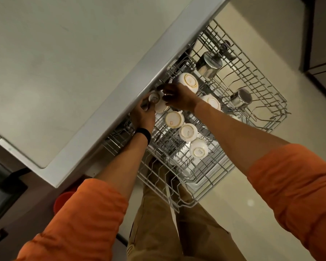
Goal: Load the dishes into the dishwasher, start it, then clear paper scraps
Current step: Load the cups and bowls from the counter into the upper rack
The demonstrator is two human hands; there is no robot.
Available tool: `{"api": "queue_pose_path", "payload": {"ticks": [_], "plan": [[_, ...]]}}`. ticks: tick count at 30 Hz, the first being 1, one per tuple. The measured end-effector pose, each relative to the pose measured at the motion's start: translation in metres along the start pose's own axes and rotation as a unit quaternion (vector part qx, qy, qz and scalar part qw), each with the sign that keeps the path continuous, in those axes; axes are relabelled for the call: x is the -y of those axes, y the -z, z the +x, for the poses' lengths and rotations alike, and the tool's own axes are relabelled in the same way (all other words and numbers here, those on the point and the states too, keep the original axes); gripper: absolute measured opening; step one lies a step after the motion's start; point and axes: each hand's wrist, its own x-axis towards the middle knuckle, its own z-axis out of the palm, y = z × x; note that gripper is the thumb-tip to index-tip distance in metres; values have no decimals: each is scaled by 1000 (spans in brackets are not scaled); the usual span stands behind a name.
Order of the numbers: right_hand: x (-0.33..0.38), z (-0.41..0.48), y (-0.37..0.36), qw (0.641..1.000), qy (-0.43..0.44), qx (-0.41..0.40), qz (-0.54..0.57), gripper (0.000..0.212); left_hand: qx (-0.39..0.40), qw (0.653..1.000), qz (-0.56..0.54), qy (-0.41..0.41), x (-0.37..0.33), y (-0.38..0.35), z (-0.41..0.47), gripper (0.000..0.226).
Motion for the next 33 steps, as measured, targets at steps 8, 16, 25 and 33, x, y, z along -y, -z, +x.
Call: {"api": "queue_pose_path", "payload": {"ticks": [8, 16, 25, 33], "plan": [[-8, -8, -12, 1000, 1, -5, -4, 42, 5, 998, 50, -31, 8, -9, -3, 26], [-13, -9, -21, 999, 12, -51, -5, 40, 38, 994, 76, -67, 12, -6, 0, 22], [12, -52, -24, 995, -35, -86, -25, 47, 102, 988, 93, -76, -17, 20, -40, 41], [53, -147, -11, 983, 63, -169, 21, 36, 131, 965, 148, -171, -63, 74, -124, 41]]}}
